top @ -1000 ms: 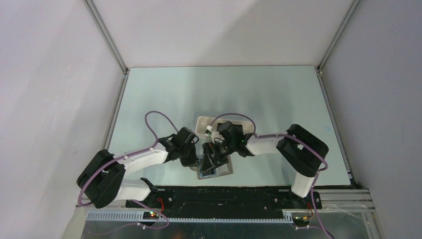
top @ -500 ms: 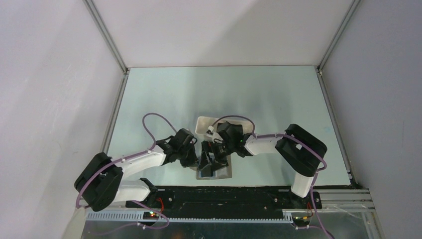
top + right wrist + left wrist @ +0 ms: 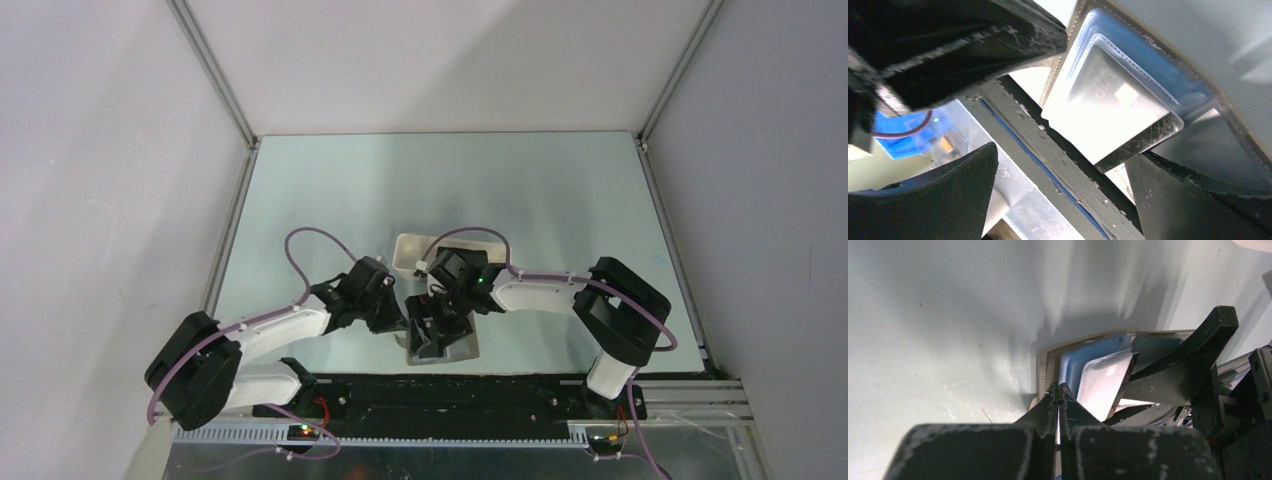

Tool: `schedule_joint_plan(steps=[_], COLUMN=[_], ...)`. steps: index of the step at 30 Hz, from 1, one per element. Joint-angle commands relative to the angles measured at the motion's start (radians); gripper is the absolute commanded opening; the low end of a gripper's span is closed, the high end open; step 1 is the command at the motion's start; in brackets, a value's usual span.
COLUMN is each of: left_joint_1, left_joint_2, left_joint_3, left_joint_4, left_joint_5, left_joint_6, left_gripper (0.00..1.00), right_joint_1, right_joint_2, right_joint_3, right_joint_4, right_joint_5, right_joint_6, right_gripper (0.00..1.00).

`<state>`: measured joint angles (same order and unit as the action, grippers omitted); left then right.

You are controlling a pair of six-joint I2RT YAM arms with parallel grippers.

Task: Put the credit cards into the card holder
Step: Insert the credit card into the card holder, then turn over the card slot in the card holder.

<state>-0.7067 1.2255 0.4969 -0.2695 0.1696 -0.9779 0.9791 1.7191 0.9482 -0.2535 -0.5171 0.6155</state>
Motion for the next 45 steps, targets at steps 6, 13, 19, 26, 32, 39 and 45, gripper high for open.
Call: schedule_joint_plan(steps=[6,13,19,26,32,39,45], left_joint_1=[0.000,-0.002,-0.035,-0.114,-0.140,-0.148,-0.171], left_joint_2=[-0.048,-0.077,-0.080,-0.005,0.000,-0.025,0.014], left_joint_3=[0.036,0.054,0.044,-0.001,0.006,0.003,0.016], left_joint_4=[0.035,0.042,0.142,0.250,0.181,0.127,0.131], left_joint_5=[0.071,0.145,0.189,0.128,0.000,-0.045,-0.031], left_joint_6=[0.005,-0.005,-0.064,-0.183,-0.219,-0.225,-0.220], left_gripper=[0.02,0.15,0.27,0.38,0.42,0.44,0.40], right_joint_1=[-0.009,-0.026,-0.048,-0.062,-0.056,-0.053,-0.044], right_joint_2=[-0.066,-0.122,-0.164,-0.106,-0.019,0.078,0.084], right_joint_3=[0.017,0.018,0.018,0.017,0.017,0.017,0.017], right_joint_4=[-0.190,-0.193,-0.241,-0.308,-0.304,-0.295,-0.289], right_joint_5=[0.100,0.070,0.096,0.193,0.262,0.292,0.291], right_joint_6=[-0.105,-0.082,-0.098,-0.176,-0.200,-0.190,-0.176], right_gripper=[1.00,0.98,0.92,0.63,0.35,0.00,0.00])
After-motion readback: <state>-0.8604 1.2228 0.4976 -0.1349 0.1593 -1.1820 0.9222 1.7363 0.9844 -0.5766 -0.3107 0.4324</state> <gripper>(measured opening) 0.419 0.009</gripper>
